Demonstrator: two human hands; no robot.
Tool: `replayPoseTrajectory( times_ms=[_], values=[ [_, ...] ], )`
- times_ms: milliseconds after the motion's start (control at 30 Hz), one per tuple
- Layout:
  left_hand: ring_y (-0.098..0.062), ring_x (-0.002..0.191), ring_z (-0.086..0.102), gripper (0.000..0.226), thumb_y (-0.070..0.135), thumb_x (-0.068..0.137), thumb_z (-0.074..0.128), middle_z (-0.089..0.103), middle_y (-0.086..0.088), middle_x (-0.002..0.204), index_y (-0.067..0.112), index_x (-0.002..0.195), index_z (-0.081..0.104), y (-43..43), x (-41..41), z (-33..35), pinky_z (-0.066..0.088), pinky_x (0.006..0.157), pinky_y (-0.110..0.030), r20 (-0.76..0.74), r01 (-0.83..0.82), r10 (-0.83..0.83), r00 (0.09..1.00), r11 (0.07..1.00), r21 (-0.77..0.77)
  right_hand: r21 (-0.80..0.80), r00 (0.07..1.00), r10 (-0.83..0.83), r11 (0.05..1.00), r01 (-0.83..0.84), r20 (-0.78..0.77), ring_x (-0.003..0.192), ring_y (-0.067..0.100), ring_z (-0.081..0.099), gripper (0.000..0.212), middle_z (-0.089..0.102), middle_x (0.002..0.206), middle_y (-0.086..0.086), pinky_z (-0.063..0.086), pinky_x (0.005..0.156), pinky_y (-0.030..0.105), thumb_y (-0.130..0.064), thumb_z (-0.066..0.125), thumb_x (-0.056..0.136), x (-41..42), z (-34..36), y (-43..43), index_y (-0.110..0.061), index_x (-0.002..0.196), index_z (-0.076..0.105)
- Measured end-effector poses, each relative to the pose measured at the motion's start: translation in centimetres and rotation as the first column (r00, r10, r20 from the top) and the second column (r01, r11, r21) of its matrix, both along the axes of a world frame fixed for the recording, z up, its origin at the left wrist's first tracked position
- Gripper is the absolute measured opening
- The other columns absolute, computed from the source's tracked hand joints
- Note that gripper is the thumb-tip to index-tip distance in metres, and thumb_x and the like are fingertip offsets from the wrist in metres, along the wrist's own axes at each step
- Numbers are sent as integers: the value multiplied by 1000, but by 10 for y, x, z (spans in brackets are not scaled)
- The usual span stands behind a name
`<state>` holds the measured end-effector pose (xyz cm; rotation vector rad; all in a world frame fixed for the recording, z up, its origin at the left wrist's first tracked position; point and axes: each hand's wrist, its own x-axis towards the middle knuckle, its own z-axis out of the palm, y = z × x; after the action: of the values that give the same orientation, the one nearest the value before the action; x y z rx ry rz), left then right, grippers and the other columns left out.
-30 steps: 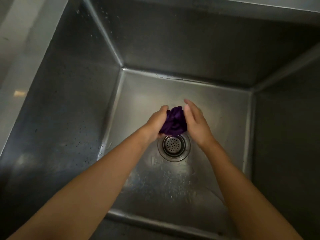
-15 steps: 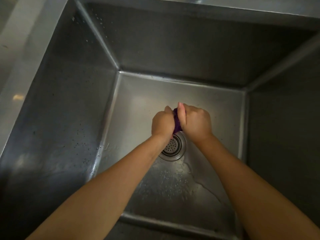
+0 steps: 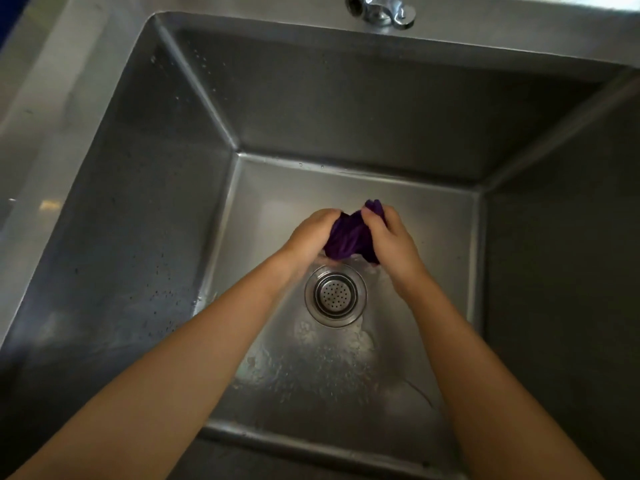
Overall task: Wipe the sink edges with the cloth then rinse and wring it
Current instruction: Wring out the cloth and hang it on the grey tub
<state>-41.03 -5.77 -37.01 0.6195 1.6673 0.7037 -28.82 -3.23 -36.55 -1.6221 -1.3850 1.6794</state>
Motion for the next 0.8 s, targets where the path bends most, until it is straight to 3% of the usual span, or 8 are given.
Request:
replayPoseTrajectory(
  times_ms=[67, 167, 267, 400, 500, 600, 667, 800],
  values=[
    [-19, 90, 65, 23, 37, 95, 45, 66, -6, 98, 22, 97, 62, -5, -10, 1, 55, 84, -42, 249, -45, 56, 967, 998, -50, -23, 998, 44, 999, -46, -51, 94, 16, 59, 13, 61, 103, 3, 47, 84, 31, -22, 49, 93, 6, 6, 4, -22, 107, 52],
    [-21, 93, 67, 35, 49, 87, 52, 69, -6, 100, 18, 101, 61, -11, -23, 1, 53, 85, -39, 476, -6, 51, 878, 995, -95, 62, 999, 37, 997, -38, 21, 88, 15, 57, 14, 60, 90, -3, 46, 73, 21, -10, 52, 91, 15, 6, 9, -19, 101, 55],
    [-19, 95, 66, 55, 64, 69, 58, 66, -4, 104, 23, 104, 59, -14, -24, 5, 51, 88, -37, 482, 138, -105, 870, 990, -34, 179, 997, -13, 984, -2, 82, 86, 15, 56, 12, 59, 88, -1, 46, 76, 24, -9, 53, 91, 21, 12, 15, -14, 102, 58],
    [-21, 120, 57, 106, 68, 45, 78, 57, 1, 130, 28, 135, 40, -11, -21, 12, 49, 98, -44, 504, 348, -319, 802, 937, 40, 293, 998, -35, 956, 21, 43, 75, 12, 55, 8, 59, 76, -5, 46, 75, 31, -9, 56, 88, 12, 27, 21, -15, 92, 60],
    [-22, 114, 62, 73, 43, 63, 82, 66, 3, 118, 30, 126, 48, -4, -23, 18, 52, 93, -39, 475, 358, -336, 814, 933, 45, 327, 995, -95, 942, 78, 34, 81, 14, 57, 9, 61, 81, 0, 47, 78, 32, -9, 56, 88, 9, 37, 28, -12, 95, 61],
    [-20, 91, 66, 29, 5, 86, 59, 71, 0, 95, 24, 107, 61, -1, -28, 19, 54, 78, -34, 395, 196, -191, 899, 980, 29, 323, 981, -176, 936, 139, 87, 89, 16, 59, 18, 62, 93, 4, 49, 85, 35, -12, 57, 88, 19, 39, 37, -7, 106, 60],
    [-17, 79, 65, 27, 1, 90, 51, 71, 2, 82, 23, 98, 65, 0, -29, 19, 54, 70, -32, 423, 57, -67, 904, 998, 36, 261, 970, -214, 949, 177, 120, 96, 19, 60, 24, 62, 100, 4, 49, 90, 38, -18, 57, 89, 25, 37, 42, -9, 111, 58],
    [-15, 81, 69, 18, 11, 92, 53, 73, 1, 87, 19, 101, 66, 1, -27, 21, 57, 73, -36, 495, -83, 57, 867, 996, 30, 36, 960, -248, 969, 246, 125, 104, 22, 60, 29, 63, 111, 7, 49, 93, 38, -26, 53, 93, 30, 36, 46, -11, 117, 57]
  ],
)
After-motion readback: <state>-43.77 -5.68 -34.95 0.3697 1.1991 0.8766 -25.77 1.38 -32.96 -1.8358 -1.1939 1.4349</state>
